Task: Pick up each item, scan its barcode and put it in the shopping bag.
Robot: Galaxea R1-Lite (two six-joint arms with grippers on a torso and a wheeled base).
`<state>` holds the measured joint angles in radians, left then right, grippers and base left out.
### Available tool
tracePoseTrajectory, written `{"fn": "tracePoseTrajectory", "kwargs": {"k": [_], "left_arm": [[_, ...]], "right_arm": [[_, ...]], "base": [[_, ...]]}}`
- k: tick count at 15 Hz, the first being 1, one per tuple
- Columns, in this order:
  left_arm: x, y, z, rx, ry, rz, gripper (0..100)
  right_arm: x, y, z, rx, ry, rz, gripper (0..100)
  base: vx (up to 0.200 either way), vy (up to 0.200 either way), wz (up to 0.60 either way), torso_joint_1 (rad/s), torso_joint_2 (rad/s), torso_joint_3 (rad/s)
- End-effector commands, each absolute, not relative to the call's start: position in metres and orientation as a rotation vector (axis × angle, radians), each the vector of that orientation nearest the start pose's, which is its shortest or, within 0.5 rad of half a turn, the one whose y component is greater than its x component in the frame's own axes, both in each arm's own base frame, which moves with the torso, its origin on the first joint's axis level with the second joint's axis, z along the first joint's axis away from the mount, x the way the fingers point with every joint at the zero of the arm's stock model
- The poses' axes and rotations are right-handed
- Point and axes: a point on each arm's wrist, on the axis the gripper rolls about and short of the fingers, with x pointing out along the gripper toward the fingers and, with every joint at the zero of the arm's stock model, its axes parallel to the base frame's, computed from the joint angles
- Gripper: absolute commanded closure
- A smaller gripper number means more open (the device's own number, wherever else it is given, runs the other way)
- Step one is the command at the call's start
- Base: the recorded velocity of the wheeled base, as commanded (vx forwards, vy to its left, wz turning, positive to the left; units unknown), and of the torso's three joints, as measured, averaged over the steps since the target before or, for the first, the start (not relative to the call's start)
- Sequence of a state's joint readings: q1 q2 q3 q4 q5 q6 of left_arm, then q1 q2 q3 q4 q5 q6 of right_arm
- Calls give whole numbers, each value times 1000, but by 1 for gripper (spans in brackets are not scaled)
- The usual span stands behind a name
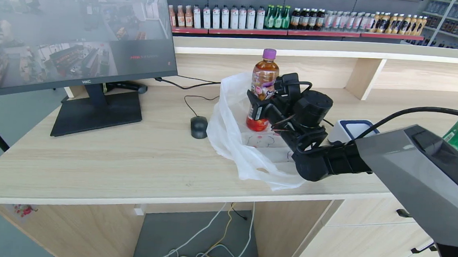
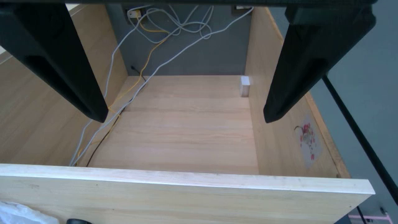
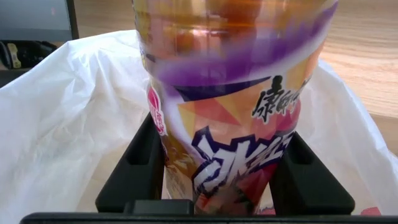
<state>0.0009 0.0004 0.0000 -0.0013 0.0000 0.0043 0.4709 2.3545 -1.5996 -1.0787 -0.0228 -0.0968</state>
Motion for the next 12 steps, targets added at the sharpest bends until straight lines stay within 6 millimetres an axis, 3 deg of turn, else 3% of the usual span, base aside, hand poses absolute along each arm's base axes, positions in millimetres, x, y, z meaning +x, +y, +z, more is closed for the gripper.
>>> {"fn": "tracePoseTrajectory", "kwargs": {"k": [1, 5, 6, 12], "left_arm": [[-23, 0, 76, 5, -2, 2, 0], [-23, 0, 76, 5, -2, 3, 0], [-23, 0, 76, 5, -2, 3, 0], [-23, 0, 76, 5, -2, 2, 0]], "right_arm": [[434, 220, 183, -14, -340, 428, 100], [432, 222, 177, -11, -313, 436, 100], [431, 222, 175, -11, -305, 438, 0], [429, 221, 181, 26, -316, 440, 0]], "base": [[0, 0, 0, 0, 0, 0], [0, 0, 0, 0, 0, 0], [0, 0, 0, 0, 0, 0], [0, 0, 0, 0, 0, 0]]}}
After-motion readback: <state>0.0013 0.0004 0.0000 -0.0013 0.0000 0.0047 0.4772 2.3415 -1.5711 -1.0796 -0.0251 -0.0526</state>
